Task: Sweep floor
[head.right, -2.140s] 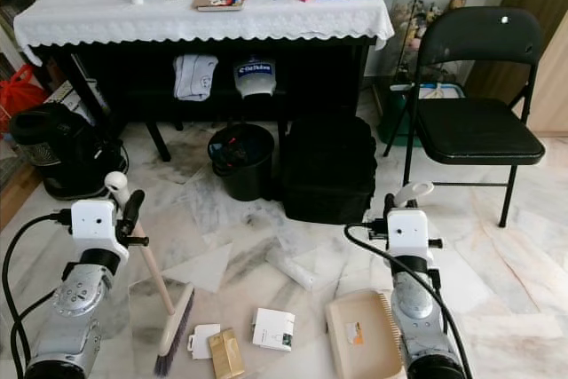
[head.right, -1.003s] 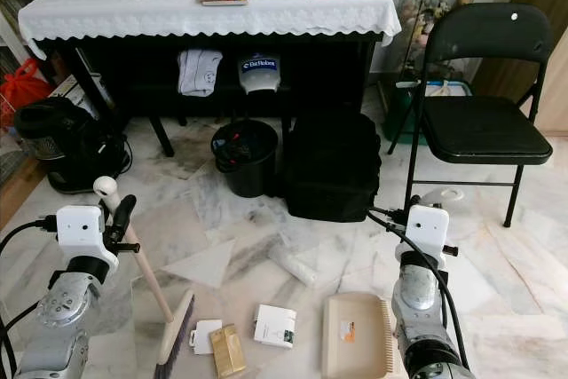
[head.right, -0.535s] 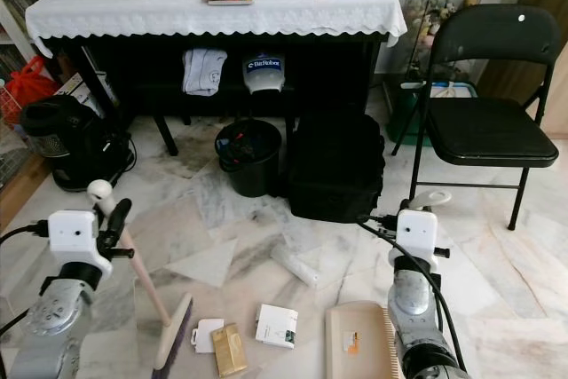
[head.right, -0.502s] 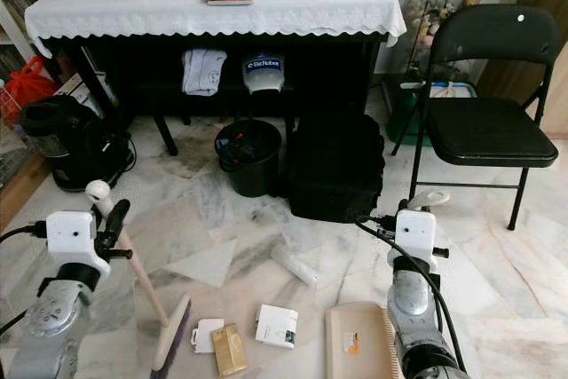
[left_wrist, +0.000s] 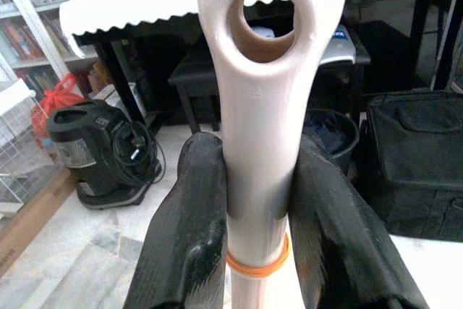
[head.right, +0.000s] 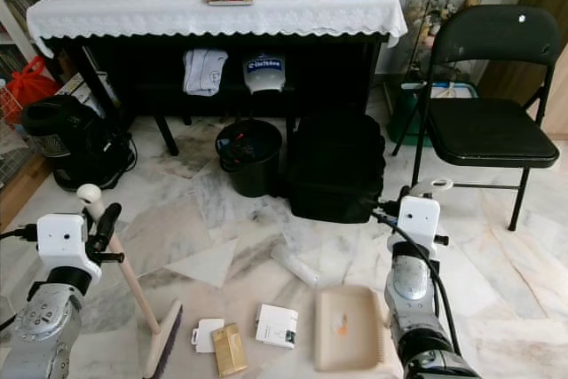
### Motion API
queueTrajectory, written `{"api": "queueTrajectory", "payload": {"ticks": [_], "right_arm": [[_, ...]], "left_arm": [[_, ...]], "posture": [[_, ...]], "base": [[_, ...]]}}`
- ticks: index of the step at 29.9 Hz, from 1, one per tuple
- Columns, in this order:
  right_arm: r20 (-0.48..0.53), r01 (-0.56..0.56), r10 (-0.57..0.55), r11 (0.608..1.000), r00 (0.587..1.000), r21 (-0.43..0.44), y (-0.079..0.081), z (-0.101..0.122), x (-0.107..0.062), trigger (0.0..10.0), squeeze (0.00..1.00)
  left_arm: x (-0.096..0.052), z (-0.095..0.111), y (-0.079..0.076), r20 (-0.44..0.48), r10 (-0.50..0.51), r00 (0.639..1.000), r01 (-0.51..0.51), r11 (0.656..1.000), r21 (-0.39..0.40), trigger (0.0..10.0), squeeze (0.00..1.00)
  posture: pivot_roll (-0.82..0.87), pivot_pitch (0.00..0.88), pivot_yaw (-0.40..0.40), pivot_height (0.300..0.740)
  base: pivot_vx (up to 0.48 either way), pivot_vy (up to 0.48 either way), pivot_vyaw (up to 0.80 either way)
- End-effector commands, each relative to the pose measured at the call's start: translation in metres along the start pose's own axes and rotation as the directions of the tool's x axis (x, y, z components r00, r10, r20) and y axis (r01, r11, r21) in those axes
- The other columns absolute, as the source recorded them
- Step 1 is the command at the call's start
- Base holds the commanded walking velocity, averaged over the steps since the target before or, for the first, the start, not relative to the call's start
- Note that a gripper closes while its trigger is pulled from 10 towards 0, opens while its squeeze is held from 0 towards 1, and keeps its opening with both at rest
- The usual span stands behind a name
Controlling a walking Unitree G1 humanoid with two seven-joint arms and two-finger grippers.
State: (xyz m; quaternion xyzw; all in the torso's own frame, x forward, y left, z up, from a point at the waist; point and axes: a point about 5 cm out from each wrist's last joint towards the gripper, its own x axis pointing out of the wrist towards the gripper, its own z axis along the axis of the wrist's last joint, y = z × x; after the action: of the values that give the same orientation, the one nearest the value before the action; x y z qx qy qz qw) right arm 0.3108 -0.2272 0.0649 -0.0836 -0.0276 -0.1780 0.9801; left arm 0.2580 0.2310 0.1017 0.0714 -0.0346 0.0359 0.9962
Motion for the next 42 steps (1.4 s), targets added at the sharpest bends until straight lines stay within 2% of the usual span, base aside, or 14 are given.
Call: {"api": "queueTrajectory", "payload": {"ticks": [1, 11, 16, 21, 26, 34, 37, 38, 42], "right_arm": [[0.001, 0.004, -0.004, 1.0, 1.0, -0.003, -0.001, 0.001, 0.002, 10.0, 0.0], [-0.044, -0.041, 0.038, 0.997, 0.998, -0.071, -0.006, -0.014, -0.009, 10.0, 0.0], [-0.048, -0.039, 0.036, 0.997, 0.998, -0.073, -0.007, -0.015, -0.01, 10.0, 0.0], [-0.044, -0.035, 0.032, 0.997, 0.999, -0.075, -0.009, -0.014, -0.009, 10.0, 0.0], [0.002, -0.018, 0.018, 0.996, 1.0, -0.092, -0.016, -0.005, -0.001, 10.0, 0.0], [0.019, -0.052, 0.055, 0.989, 0.998, -0.135, -0.014, -0.001, 0.002, 10.0, 0.0], [0.017, -0.053, 0.056, 0.989, 0.998, -0.137, -0.015, -0.002, 0.001, 10.0, 0.0], [-0.008, -0.062, 0.062, 0.988, 0.998, -0.143, -0.015, -0.009, -0.005, 10.0, 0.0], [-0.033, -0.065, 0.061, 0.987, 0.998, -0.145, -0.015, -0.016, -0.011, 10.0, 0.0]], "left_arm": [[0.003, 0.012, 0.003, 0.047, 0.004, 0.999, -0.004, 1.0, 0.0, 10.0, 0.0], [-0.007, 0.015, 0.009, 0.048, 0.029, 0.998, -0.029, 1.0, 0.008, 10.0, 0.0], [-0.013, 0.017, 0.011, 0.042, 0.032, 0.999, -0.032, 0.999, 0.008, 10.0, 0.0], [-0.015, 0.017, 0.012, 0.036, 0.033, 0.999, -0.034, 0.999, 0.005, 10.0, 0.0], [-0.014, 0.018, 0.01, 0.031, 0.028, 0.999, -0.028, 1.0, -0.004, 10.0, 0.0], [-0.009, 0.026, 0.007, 0.045, 0.018, 0.999, -0.017, 1.0, -0.016, 10.0, 0.0], [-0.01, 0.028, 0.007, 0.046, 0.018, 0.999, -0.017, 1.0, -0.017, 10.0, 0.0], [-0.014, 0.028, 0.008, 0.035, 0.022, 0.999, -0.021, 1.0, -0.021, 10.0, 0.0], [-0.017, 0.027, 0.007, 0.017, 0.034, 0.999, -0.033, 0.998, -0.045, 10.0, 0.0]], "posture": [[0.04, 0.0, 0.066, 0.74], [0.1, 0.008, 0.056, 0.74], [0.1, 0.03, 0.06, 0.74], [0.1, 0.047, 0.065, 0.74], [0.09, 0.08, 0.067, 0.74], [0.09, 0.118, 0.06, 0.74], [0.1, 0.13, 0.06, 0.74], [0.11, 0.151, 0.059, 0.74], [0.11, 0.161, 0.061, 0.74]], "base": [[0.0, 0.0, 0.0], [0.0, 0.0, 0.0], [0.0, 0.0, 0.0], [0.0, 0.0, 0.0], [0.0, 0.0, 0.0], [0.0, 0.0, 0.0], [0.0, 0.0, 0.0], [0.0, 0.0, 0.0], [0.0, 0.0, 0.0]]}}
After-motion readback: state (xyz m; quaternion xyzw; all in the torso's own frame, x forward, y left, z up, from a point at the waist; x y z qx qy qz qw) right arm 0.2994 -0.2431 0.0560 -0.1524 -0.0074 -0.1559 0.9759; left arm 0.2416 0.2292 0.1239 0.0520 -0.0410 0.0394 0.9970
